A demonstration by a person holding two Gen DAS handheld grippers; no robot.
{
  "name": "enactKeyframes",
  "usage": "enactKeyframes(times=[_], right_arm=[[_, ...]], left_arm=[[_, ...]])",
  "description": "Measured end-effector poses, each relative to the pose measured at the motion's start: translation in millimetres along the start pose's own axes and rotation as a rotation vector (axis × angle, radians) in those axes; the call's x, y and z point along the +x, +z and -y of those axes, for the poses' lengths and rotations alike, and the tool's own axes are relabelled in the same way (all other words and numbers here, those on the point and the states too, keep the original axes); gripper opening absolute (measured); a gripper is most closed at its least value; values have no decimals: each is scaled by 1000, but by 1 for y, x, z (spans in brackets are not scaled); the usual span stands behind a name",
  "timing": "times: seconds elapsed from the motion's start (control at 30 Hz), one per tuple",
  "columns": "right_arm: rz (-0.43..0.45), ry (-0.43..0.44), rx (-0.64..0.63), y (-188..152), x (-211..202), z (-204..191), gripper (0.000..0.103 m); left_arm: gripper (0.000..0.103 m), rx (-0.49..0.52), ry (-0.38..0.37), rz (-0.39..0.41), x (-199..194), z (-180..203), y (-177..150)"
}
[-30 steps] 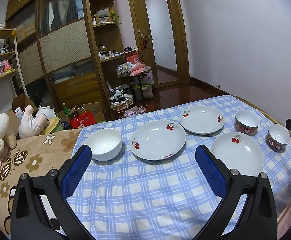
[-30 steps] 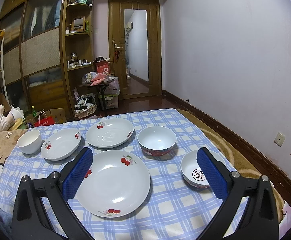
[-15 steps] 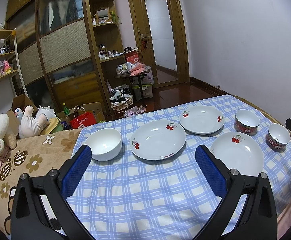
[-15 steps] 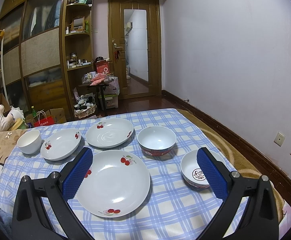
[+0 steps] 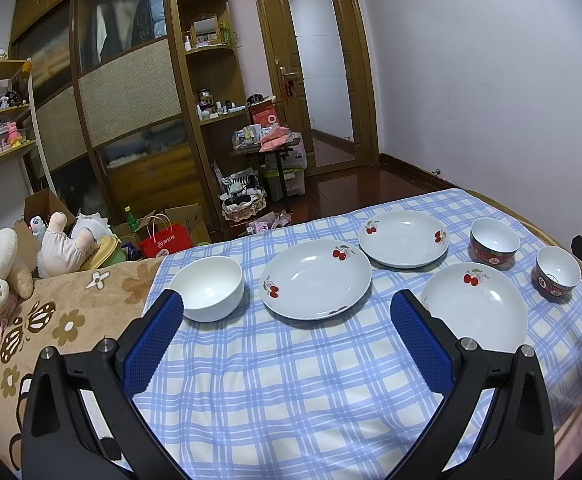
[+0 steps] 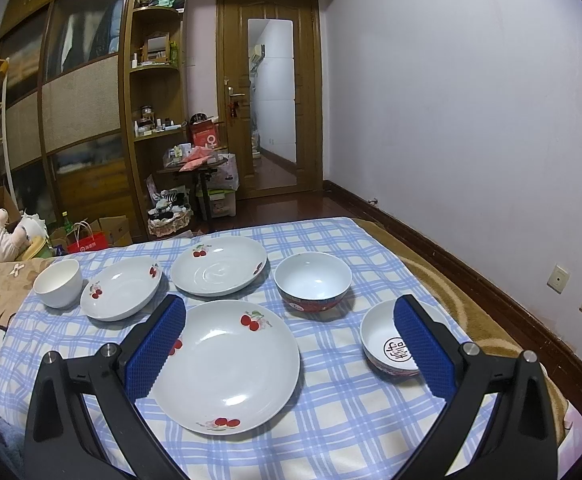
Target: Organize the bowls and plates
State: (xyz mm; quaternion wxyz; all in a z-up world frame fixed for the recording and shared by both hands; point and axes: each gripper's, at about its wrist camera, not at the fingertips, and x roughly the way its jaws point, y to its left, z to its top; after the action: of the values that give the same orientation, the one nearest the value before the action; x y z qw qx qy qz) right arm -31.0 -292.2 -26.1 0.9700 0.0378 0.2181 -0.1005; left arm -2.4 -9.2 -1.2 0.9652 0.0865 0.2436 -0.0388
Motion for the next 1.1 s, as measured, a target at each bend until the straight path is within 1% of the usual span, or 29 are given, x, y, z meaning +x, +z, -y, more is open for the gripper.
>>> enactKeyframes(times=[0.43, 0.57, 0.8, 0.97, 1.1], right_arm=[[0, -2, -1, 1, -1, -1, 103], [-8, -11, 0, -3, 4, 4, 103], [-25, -25, 1, 0, 7, 7, 103], [-29, -34, -5, 4, 10, 6, 103], [-43, -35, -13, 11, 15, 3, 103]], left_arm=[[102, 1, 1, -1, 0, 1, 0], [102, 16, 0, -15, 1, 3, -1], [102, 51, -39, -40, 1, 18, 6], [102, 51, -78, -61, 6, 29, 19], [102, 58, -96, -80, 19, 41, 32]])
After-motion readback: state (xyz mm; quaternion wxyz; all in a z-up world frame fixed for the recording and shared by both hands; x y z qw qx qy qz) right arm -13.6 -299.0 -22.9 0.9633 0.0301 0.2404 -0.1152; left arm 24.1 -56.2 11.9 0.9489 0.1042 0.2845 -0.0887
